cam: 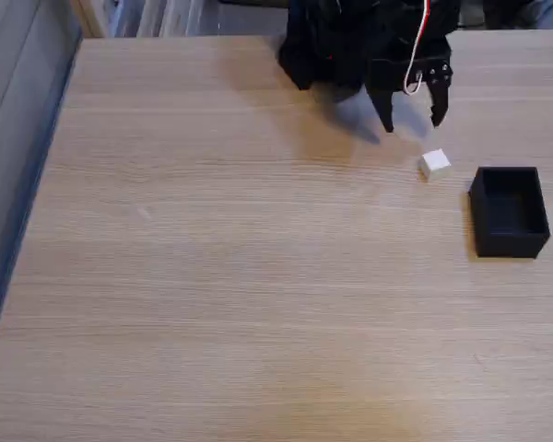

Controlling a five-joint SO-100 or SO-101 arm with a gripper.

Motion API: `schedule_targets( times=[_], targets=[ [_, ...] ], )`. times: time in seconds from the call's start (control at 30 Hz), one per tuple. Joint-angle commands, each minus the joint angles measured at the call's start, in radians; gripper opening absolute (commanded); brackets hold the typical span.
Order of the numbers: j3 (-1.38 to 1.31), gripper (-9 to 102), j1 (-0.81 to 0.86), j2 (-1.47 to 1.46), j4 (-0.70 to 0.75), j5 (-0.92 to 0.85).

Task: Pick a white block and place it in the black box.

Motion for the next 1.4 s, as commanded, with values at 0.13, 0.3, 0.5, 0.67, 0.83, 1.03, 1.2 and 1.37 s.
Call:
schedule_targets(
  times=[0.13, 0.3, 0.5, 0.67, 0.83, 1.03, 1.2, 1.37],
  targets=[
    [-0.061, 28, -0.060, -0.077, -0.038, 0.081],
    [-0.063, 28, -0.063, -0.121, -0.087, 0.095],
    [-0.067, 27, -0.058, -0.176, -0.140, 0.089],
    [-0.080, 27, -0.052, -0.229, -0.170, 0.084],
    [-0.101, 27, -0.038, -0.285, -0.201, 0.078],
    [-0.107, 27, -0.025, -0.330, -0.238, 0.064],
    [-0.135, 27, -0.015, -0.373, -0.245, 0.061],
    [-0.175, 27, -0.015, -0.414, -0.245, 0.067]
  ],
)
